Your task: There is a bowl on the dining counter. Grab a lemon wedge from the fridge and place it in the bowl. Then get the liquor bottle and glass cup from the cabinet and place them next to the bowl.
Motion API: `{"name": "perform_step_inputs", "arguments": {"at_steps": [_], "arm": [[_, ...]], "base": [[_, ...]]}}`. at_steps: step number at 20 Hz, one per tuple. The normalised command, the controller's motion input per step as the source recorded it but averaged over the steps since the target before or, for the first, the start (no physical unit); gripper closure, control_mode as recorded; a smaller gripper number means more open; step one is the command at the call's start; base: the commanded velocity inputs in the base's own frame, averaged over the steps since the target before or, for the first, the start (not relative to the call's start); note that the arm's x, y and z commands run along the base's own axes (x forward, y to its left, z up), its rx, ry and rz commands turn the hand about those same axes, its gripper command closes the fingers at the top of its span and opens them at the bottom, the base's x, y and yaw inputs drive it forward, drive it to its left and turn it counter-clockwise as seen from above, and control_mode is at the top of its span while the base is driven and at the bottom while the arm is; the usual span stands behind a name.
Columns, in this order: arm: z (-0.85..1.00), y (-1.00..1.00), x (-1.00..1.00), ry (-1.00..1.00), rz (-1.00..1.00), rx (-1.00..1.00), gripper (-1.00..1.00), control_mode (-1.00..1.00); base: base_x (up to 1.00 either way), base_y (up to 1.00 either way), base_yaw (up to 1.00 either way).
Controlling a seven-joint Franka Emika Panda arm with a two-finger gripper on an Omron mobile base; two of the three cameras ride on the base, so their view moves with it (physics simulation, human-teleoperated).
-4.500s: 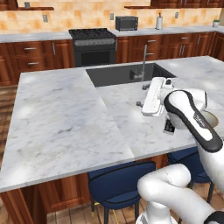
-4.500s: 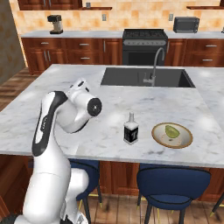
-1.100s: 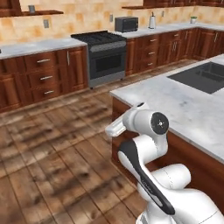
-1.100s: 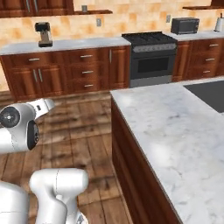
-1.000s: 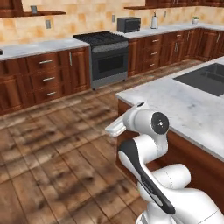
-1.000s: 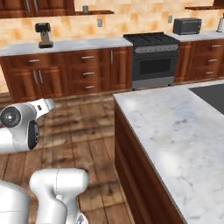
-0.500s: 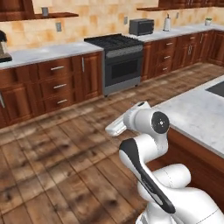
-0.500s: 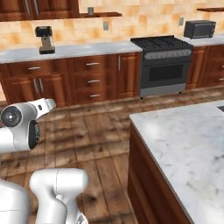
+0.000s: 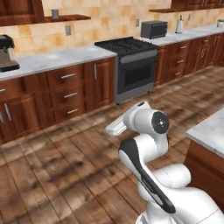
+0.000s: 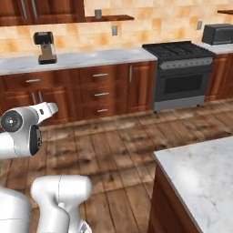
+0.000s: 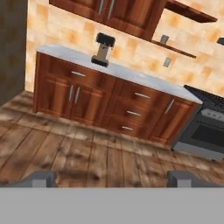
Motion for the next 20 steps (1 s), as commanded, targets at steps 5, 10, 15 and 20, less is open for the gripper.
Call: {"name": "perform_step_inputs", "arguments": {"at_steps": [5, 10, 15, 20], "arm": [[0.00, 0.00, 0.00, 0.00, 0.00, 0.00, -1.00, 1.00], [0.00, 0.00, 0.00, 0.00, 0.00, 0.00, -1.00, 1.00], [0.00, 0.00, 0.00, 0.00, 0.00, 0.00, -1.00, 1.00], [0.00, 0.00, 0.00, 0.00, 0.00, 0.00, -1.00, 1.00]], "base": [[1.00, 0.69, -0.01], [1.00, 0.60, -0.02], [1.00, 0.39, -0.03], [1.00, 0.12, 0.00]]}}
